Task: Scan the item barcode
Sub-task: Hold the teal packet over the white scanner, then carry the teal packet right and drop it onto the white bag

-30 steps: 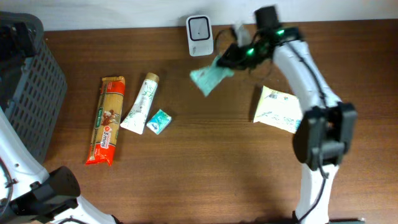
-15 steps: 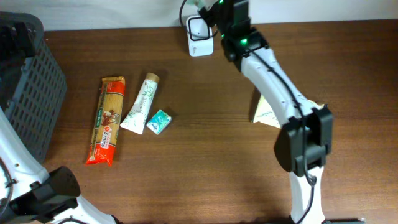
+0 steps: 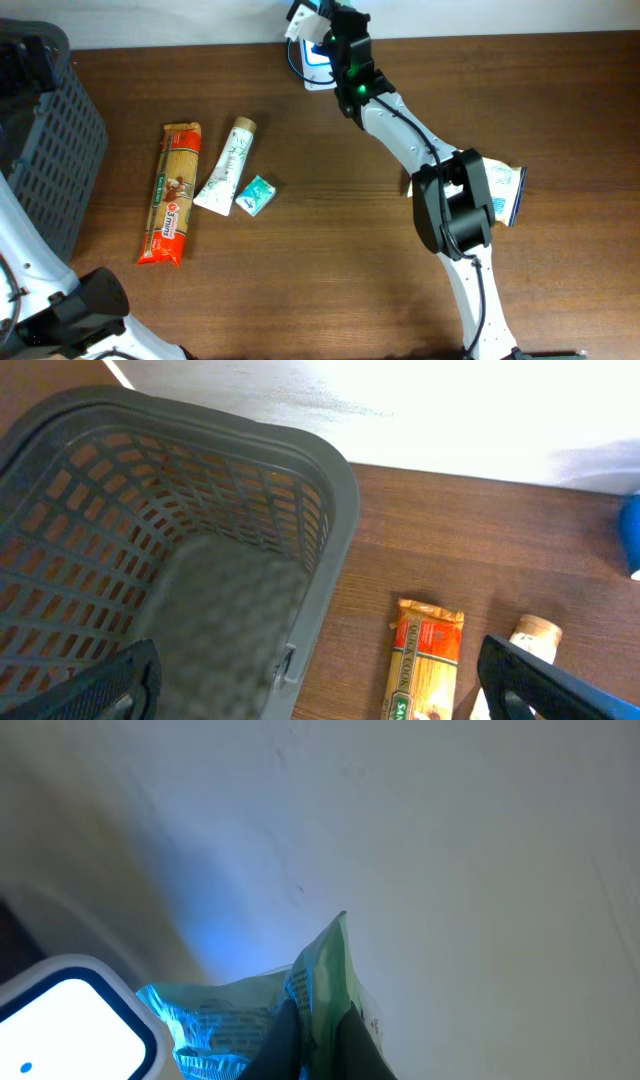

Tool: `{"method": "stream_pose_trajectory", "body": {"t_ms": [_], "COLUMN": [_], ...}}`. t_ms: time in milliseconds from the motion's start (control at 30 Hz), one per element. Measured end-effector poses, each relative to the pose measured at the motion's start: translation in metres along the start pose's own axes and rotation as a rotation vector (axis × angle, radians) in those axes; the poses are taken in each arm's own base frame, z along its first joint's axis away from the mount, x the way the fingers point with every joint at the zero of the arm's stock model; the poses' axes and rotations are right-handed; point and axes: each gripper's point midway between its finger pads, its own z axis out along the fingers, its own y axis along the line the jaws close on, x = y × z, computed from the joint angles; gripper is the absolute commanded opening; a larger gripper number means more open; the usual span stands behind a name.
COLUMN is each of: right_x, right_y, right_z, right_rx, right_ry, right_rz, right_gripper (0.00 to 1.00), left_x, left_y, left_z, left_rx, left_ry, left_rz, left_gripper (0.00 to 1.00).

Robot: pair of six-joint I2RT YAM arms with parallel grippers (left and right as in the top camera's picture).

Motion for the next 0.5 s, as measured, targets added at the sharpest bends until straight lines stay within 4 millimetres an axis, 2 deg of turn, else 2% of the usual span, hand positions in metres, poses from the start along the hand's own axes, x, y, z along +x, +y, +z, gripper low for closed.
{"method": "stream_pose_trajectory", "body": {"t_ms": [200,267,300,367,433,467,500], "right_x": [-0.007,-0.007,-0.010,-0.020,-0.035,-0.028,-0.026], "right_y": [0.004,0.005,-0.002,-0.026,-0.071,-0.087,-0.106], "right_z": [-0.001,-0.005,-0.011,-0.043,-0.097,-0.143,-0.164], "right_rx": [-0.011,-0.047,-0.071,-0.163,-0.236,-0.306,-0.310], "right_ry": [-0.017,0.001,0.017,0.093,0.170,0.280,0.309], "right_rz": [0.019,0.127,0.180,0.318,0.524,0.668,0.770], "right_gripper": [0.04,0.04,0.04,0.04,0.04,0.04,0.04], "left_x": [0.000,0.000,0.000,0.000,0.001,0.000,0.000], "left_y": [0.000,0.000,0.000,0.000,0.000,0.000,0.000], "left_z": [0.000,0.000,0.000,0.000,0.000,0.000,0.000], "left_rx": [0.000,0.000,0.000,0.000,0.002,0.000,0.001], "left_ry": [0.000,0.000,-0.002,-0.001,0.003,-0.001,0.002], "left_rz": [0.000,0.000,0.000,0.000,-0.001,0.000,0.000], "left_gripper": [0.99,0.99,0.99,0.99,0.99,0.99,0.99]}}
